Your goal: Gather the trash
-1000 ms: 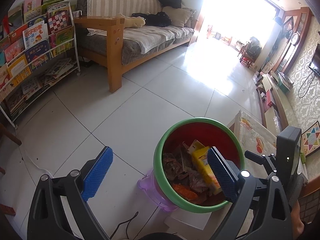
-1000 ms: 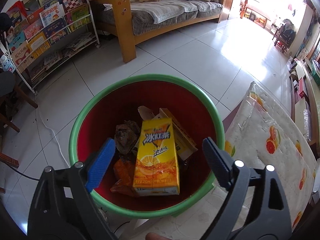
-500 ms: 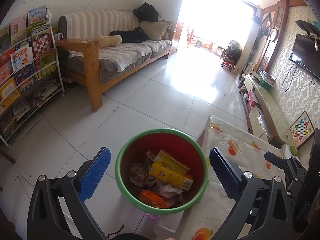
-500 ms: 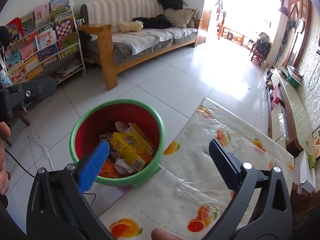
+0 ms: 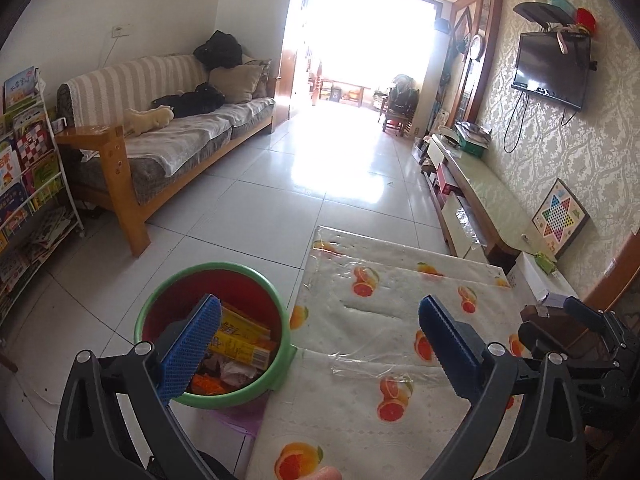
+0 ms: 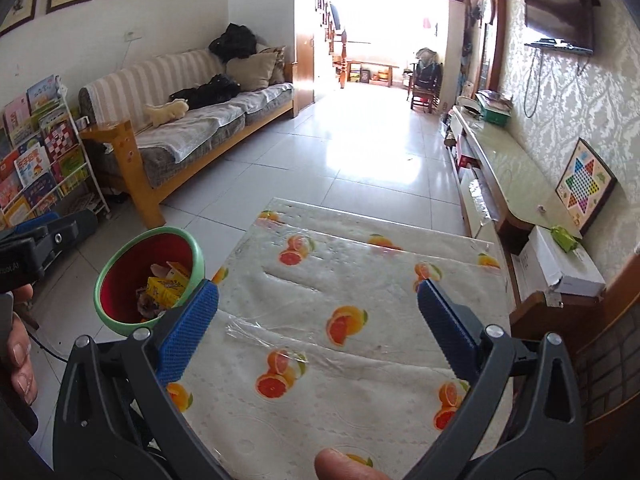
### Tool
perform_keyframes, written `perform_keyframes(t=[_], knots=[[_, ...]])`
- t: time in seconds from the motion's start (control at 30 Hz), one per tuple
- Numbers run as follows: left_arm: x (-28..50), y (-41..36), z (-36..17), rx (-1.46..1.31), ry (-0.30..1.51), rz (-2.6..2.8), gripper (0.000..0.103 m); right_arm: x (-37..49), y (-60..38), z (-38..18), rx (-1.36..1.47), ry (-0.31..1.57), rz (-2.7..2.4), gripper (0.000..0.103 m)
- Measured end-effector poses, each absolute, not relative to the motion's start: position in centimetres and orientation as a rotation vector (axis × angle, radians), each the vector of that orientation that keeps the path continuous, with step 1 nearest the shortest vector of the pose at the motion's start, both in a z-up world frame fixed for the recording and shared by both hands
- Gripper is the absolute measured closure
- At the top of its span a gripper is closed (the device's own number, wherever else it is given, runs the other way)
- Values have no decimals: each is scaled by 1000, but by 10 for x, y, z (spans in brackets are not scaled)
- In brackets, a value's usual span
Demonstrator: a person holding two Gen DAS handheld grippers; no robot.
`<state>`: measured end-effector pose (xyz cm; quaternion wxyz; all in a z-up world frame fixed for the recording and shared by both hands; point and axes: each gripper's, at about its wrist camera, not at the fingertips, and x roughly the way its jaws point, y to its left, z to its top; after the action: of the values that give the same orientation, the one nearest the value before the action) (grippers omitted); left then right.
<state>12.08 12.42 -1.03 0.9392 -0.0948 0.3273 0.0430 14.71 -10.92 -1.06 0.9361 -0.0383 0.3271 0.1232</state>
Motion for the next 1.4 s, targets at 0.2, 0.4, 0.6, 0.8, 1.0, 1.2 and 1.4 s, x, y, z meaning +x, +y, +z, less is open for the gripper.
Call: perform_keyframes(t=[0.2,0.4,0.6,0.8,1.0,1.2,1.4], knots=[[111,83,-14,-154,661,98,8,127,-166,-3,-25,642,193,5],[107,53,-17,-112,665,72,8,108,-192,1,-7,616,167,5],[103,43,-11,-49,660,19,8,100,-198,-4,13,618,162,5],[96,52,-8,-21,632,60,8,94,-188,-1,0,604,164,5],[96,56,-6,-16,625,65,8,91,-176,0,-21,608,165,5],[98,56,-6,-15,622,72,8,90,-172,1,-28,605,164,5],[97,55,-7,-12,624,82,8,88,-167,1,-34,605,170,5]])
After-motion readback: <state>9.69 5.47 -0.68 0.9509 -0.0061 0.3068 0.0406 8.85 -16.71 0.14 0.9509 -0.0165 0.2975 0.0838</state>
